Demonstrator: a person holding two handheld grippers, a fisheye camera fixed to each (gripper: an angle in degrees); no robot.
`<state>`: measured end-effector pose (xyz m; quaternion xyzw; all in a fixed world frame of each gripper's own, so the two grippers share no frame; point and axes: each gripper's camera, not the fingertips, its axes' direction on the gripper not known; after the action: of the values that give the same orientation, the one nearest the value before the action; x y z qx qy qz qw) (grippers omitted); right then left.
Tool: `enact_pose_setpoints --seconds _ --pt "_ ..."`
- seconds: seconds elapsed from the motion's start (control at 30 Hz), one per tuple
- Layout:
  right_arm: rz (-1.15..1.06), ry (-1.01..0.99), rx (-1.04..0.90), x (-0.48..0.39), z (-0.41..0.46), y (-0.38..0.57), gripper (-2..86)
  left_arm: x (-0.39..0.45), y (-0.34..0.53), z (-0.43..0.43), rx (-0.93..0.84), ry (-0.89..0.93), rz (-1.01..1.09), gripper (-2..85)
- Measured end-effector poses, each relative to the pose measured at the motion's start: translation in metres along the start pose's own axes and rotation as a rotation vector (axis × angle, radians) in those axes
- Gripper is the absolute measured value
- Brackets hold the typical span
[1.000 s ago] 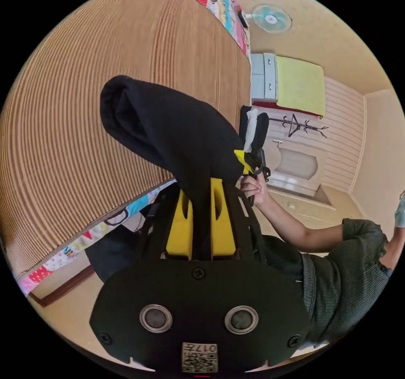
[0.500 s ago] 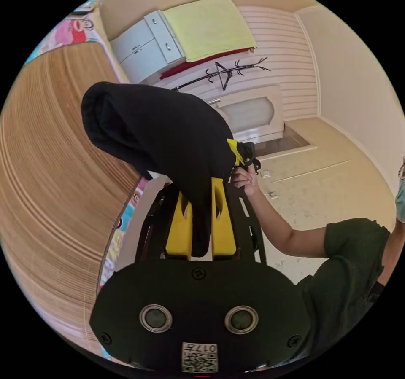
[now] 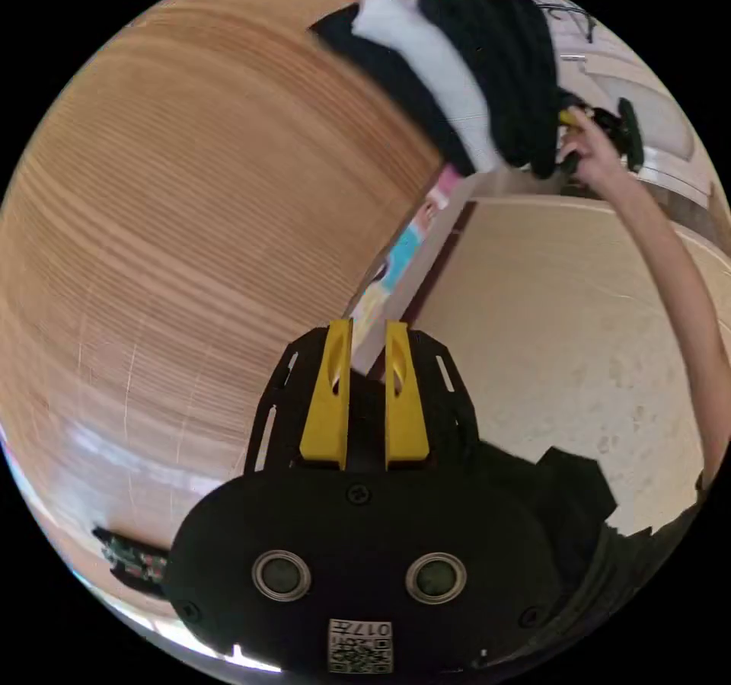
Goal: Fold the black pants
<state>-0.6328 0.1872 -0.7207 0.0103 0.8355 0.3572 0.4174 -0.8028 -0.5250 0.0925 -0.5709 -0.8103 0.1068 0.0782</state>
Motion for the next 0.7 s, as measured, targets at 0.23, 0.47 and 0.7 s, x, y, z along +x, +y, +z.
enact_pose_setpoints --seconds 0.23,0.47,0.7 --pt "-0.189 0.039 -0.061 -0.008 -0.009 0.031 3.7 -0.207 0.312 0.038 -0.417 -0.017 -0.849 5.5" --pt "0.076 -0.020 0.061 -0.012 -0.008 0.085 0.9 -0.169 0.476 -0.028 0.592 0.583 -1.333 2.1" --pt "0.299 -0.640 -1.024 -0.083 0.196 0.179 0.5 -0.070 0.372 0.023 0.395 0.687 -1.032 -0.3"
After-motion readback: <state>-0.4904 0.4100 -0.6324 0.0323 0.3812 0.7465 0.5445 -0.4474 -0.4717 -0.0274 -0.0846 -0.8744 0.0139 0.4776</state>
